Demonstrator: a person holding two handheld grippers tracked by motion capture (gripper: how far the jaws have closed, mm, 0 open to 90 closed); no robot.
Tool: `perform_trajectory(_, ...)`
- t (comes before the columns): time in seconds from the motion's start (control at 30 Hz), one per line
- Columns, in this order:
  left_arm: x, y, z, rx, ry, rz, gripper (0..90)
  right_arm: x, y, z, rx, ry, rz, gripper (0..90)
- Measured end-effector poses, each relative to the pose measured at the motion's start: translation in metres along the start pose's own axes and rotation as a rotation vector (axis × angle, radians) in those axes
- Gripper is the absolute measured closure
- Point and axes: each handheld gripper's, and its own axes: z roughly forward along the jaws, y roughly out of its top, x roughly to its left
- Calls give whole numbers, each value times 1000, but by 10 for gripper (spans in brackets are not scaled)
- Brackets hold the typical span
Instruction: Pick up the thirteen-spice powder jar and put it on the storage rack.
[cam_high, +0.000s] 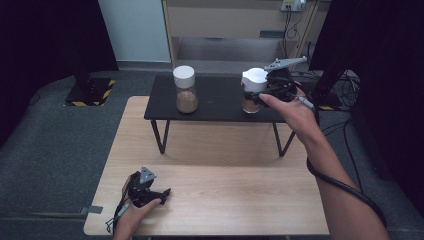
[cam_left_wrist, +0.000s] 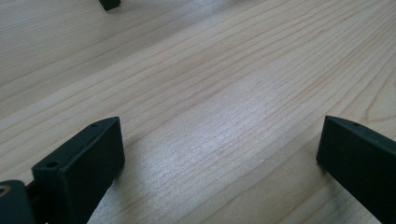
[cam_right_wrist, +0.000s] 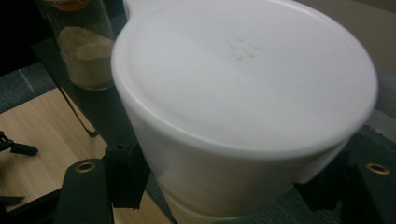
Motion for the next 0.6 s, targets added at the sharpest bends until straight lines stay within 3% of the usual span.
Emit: perform_trajectory(0.6,0,0,0,0,0,0,0,-4,-5,16,12,-7,28,317)
